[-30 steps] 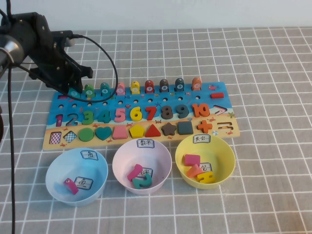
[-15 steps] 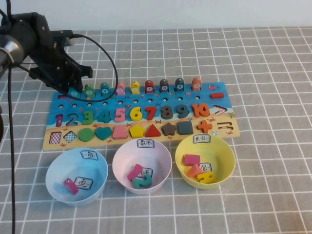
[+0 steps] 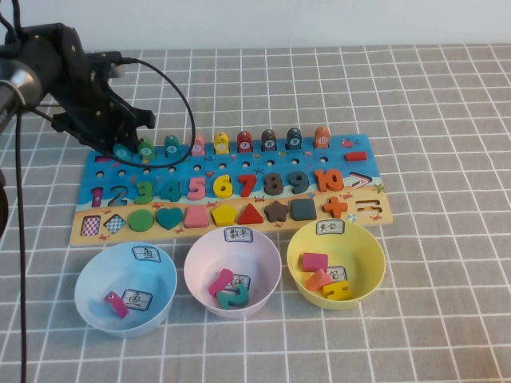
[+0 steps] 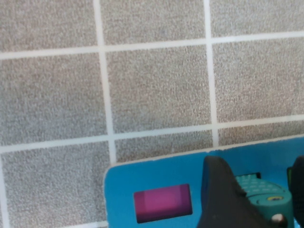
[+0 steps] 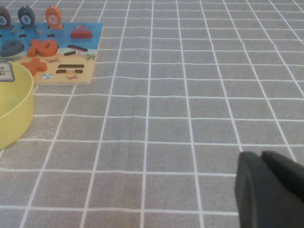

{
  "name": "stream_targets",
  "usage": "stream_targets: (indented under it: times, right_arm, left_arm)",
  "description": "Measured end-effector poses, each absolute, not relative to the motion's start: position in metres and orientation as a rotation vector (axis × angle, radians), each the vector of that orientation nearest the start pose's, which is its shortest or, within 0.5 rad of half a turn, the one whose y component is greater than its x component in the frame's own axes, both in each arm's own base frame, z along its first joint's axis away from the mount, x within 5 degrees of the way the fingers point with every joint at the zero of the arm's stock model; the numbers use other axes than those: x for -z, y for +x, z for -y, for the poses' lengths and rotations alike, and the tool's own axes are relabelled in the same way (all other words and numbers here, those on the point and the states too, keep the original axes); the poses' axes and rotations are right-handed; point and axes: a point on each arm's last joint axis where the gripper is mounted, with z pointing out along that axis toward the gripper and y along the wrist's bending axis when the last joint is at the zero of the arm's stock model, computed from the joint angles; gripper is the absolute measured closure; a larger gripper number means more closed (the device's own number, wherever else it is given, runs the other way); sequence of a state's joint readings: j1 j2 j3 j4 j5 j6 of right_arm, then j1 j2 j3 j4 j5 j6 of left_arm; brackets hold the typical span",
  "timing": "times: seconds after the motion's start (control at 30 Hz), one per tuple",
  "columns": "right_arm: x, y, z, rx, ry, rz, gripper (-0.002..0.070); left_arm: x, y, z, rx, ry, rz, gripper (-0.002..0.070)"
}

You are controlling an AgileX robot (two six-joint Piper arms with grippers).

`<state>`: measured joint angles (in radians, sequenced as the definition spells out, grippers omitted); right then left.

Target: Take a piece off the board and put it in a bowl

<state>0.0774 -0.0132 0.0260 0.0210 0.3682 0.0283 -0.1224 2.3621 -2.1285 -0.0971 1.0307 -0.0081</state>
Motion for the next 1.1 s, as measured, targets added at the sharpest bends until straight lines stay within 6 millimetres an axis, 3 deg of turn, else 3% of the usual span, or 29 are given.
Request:
stream_targets:
  times: [0.4,0.63,1.1]
  right_arm:
    - [-0.172,0.0524,-0.0048,-0.094,-0.033,-1.865,0.0694]
    - [-0.172,0.0524,-0.0048,-0.094,-0.033,-1.865,0.0694]
    - [-0.172,0.0524,-0.0048,-0.094,-0.033,-1.865,0.0694]
  left_arm:
    - [-0.1954,0.5096,0.0687,0.137,0.121,-2.748,0.0407]
    - [-0.1953,0.5095,0.0686,0.135,0.122,-2.749,0.0472]
    - [-0.1961,0.5088,0.0685,0.136,0.117,-2.754,0.0477]
